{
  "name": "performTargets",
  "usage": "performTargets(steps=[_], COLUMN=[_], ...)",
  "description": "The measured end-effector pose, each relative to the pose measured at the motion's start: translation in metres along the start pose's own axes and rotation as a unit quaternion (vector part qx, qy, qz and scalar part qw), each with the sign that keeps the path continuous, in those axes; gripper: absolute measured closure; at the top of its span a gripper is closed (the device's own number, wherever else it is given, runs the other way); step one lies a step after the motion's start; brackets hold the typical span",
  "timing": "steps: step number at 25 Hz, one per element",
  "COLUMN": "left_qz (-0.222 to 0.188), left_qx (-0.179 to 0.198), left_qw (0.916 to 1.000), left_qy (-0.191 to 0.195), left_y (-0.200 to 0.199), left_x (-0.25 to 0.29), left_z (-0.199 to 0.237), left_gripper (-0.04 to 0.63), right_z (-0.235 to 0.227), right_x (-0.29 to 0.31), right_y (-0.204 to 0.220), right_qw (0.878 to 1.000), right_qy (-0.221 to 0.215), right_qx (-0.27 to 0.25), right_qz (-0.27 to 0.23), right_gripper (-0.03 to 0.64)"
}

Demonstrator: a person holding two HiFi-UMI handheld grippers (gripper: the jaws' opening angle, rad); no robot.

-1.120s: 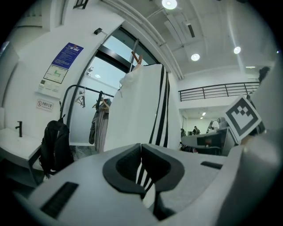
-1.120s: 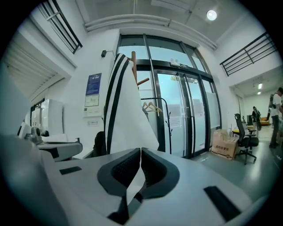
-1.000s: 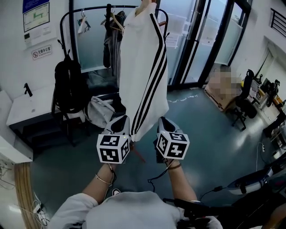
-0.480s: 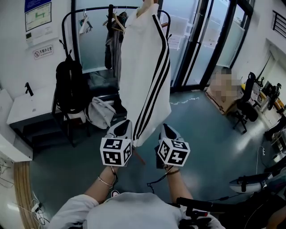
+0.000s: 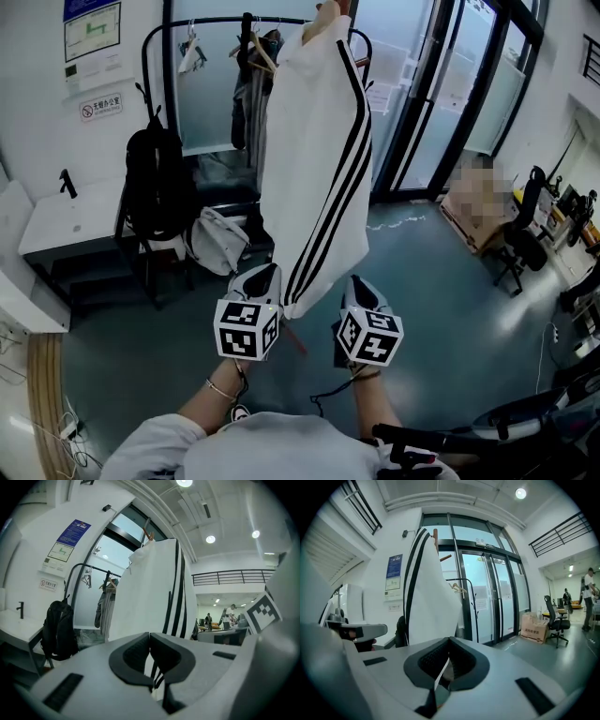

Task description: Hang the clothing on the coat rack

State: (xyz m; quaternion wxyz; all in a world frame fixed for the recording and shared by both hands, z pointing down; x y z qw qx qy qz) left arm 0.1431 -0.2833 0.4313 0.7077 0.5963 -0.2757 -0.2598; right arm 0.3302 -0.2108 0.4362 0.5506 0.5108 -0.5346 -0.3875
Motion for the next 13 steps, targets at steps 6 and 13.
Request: performTargets(steps=[6,13], left_qz=[-0.008,-0.003], left_qx=[-0.002,-0.015], left_qw=[0.9999,0.9998], left_qy=[-0.007,-0.010], left_y=[-0.002,0.002], left_x=[0.002,0.002], left_z=[0.013,0.021], left_gripper=[0.586,0.586], right_z=[0.003,0.006], right_x=[0.008,0.010], right_y=[-0.008,-0.002], right_qw=[1.000,1.000], right_qy=[-0.006,-0.008], right_qx=[-0.002,0.006], right_qz=[-0.013,-0.002], right_gripper=[0.594,0.594])
Point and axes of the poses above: the fingertips, and each gripper's own axes: x forward along the fingers, z to its left, y out of its underside, the point moved 6 cm from there along -x, backward along the fingers, and after that the axes turned 1 degree about -z, right-handed, at the moved point
